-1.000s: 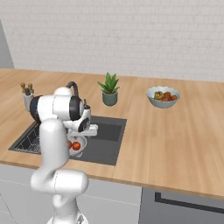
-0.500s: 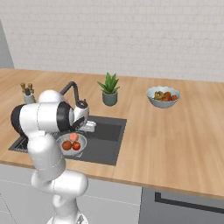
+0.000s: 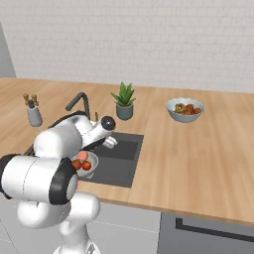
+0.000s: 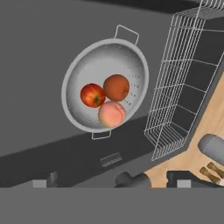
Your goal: Put the colander in the sink, put the apple, orange, peach in the colander, and turn on the sink faucet and pour water over the colander.
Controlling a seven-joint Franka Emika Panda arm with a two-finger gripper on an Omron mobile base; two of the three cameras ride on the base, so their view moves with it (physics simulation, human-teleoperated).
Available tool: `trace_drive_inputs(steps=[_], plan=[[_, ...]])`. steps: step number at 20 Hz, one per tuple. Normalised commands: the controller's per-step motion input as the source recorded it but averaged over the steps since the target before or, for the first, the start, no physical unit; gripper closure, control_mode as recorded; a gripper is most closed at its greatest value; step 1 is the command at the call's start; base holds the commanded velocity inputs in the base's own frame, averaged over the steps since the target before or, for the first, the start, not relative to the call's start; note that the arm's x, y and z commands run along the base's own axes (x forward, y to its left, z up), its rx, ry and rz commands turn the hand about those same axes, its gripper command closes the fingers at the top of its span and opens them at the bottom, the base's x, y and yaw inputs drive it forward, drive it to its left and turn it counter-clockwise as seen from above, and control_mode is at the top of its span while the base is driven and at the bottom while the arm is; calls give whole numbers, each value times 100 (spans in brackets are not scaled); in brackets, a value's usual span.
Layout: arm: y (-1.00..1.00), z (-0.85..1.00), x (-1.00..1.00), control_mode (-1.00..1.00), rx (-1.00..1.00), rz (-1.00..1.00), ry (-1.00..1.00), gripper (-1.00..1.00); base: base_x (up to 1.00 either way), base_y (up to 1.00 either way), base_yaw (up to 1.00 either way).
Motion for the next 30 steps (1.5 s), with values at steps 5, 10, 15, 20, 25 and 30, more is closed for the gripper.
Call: trace_drive_inputs(steps=[5,10,15,20,25,30], plan=[[-61,26,-62,-100,7,-17,-12,-100,0,0,0],[-33,57,0,-100,7,-12,0,-100,0,0,0],[-38,71,3,-100,17,-5,2,-100,0,0,0],[-22,33,33,-100,10,2,14,-100,0,0,0],[0,0,36,-100,30,-5,20,-100,0,0,0],[-6,0,10,-100,75,-13,6,-100,0,0,0]])
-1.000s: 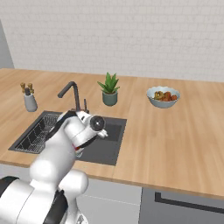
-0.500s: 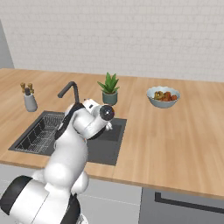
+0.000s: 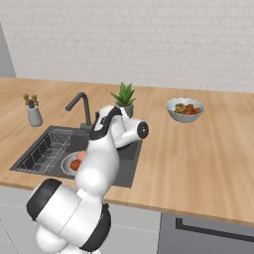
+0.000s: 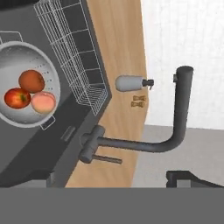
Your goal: Put the colander in the sink, put the apple, orange, peach in the colander, and turn on the sink faucet and pour water over the colander.
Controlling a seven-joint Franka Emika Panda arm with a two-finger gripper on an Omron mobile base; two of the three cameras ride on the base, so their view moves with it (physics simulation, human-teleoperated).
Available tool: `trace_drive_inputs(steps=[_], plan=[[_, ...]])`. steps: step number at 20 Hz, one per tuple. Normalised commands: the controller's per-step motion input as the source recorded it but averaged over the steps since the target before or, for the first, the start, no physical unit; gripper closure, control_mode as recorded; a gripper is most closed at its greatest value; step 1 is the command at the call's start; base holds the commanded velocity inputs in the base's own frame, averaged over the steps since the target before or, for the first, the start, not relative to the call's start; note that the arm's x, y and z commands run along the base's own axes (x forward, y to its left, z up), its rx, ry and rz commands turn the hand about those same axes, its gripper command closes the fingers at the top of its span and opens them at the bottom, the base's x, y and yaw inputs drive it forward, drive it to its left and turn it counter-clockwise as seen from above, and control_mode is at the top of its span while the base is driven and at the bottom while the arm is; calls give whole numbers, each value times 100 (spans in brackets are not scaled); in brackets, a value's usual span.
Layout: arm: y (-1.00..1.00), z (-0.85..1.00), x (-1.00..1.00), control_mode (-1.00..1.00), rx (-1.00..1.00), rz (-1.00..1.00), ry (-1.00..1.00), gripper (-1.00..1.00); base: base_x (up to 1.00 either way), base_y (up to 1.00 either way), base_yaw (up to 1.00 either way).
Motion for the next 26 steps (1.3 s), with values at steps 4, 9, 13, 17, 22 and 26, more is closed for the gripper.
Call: trace_drive_inputs(steps=[4,9,13,17,22,26], plan=[[4,0,22,-100,62,-11,30,-100,0,0,0],[7,0,24,-100,56,-5,49,-100,0,0,0],[13,0,18,-100,53,-3,45,-100,0,0,0],[24,0,16,-100,45,-2,34,-100,0,0,0],[15,0,5,-100,41,0,24,-100,0,0,0],[26,0,0,-100,26,0,16,-100,0,0,0]])
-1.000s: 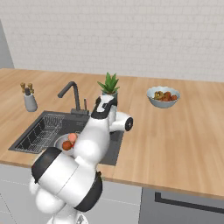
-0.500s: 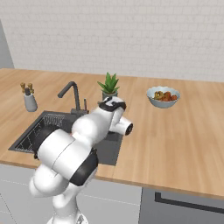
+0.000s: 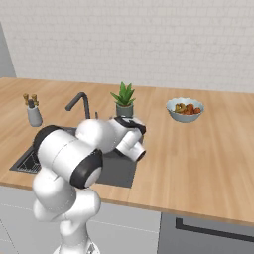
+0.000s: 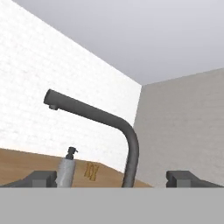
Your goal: Put the colander in the sink, put the apple, orange, peach in the colander, and turn on the sink faucet and pour water over the colander.
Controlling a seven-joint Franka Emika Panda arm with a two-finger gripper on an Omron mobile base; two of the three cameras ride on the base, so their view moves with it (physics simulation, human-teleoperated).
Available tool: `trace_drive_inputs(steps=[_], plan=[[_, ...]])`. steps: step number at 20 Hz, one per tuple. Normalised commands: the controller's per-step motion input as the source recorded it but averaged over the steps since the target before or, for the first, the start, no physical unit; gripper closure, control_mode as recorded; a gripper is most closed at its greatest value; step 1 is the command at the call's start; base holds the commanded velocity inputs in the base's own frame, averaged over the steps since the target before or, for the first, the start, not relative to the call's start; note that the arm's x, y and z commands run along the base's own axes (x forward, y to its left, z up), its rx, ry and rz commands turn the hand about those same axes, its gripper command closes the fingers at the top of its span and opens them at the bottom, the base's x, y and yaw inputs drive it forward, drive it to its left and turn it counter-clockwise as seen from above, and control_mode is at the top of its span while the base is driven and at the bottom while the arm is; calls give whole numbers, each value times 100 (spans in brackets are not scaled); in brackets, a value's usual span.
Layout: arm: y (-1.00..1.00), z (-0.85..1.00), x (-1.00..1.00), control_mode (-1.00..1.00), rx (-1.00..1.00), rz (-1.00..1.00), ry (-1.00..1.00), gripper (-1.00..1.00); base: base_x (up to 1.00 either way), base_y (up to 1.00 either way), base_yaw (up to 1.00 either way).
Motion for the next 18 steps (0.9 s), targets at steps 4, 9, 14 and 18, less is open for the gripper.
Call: trace_drive_inputs(steps=[4,9,14,18], plan=[[48,0,1,-100,9,0,9,-100,0,0,0],[47,0,10,-100,3,0,8,-100,0,0,0],[36,-1,25,-100,4,0,3,-100,0,0,0],[8,-11,43,-100,4,0,2,-100,0,0,0]])
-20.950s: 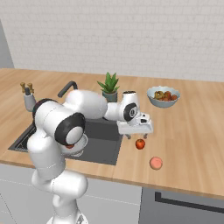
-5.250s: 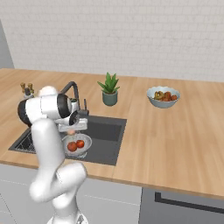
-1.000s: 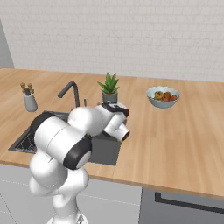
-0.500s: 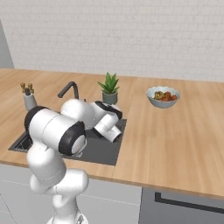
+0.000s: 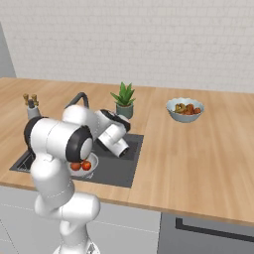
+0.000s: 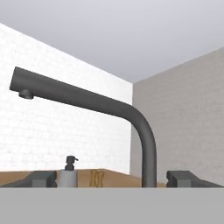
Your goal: Put the colander in the sink, put the apple, orange, peach in the colander, and turn on the sink faucet and pour water over the colander.
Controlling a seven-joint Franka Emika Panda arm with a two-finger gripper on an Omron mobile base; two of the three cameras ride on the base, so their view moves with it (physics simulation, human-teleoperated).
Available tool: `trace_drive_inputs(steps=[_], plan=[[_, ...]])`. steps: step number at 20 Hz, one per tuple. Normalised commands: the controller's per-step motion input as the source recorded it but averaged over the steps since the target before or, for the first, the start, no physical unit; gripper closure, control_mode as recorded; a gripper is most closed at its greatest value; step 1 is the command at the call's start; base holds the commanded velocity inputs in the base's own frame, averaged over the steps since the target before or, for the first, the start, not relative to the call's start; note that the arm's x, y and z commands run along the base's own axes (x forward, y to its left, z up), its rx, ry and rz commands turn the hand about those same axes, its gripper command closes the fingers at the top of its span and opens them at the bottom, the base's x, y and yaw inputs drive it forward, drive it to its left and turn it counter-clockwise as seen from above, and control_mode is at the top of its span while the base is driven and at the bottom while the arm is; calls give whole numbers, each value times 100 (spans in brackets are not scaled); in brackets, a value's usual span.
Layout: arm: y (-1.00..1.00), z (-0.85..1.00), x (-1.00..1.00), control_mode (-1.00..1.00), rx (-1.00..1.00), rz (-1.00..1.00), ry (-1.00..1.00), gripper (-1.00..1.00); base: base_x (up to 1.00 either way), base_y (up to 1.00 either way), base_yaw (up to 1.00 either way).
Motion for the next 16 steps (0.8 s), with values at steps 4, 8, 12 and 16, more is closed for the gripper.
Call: trace_drive_inputs(steps=[4,8,12,16], plan=[[0,-23,47,-100,2,0,2,-100,0,0,0],[0,-30,46,-100,0,-1,2,-100,0,0,0],[0,-35,41,-100,0,-1,0,-100,0,0,0],[0,-29,42,-100,0,0,1,-100,0,0,0]])
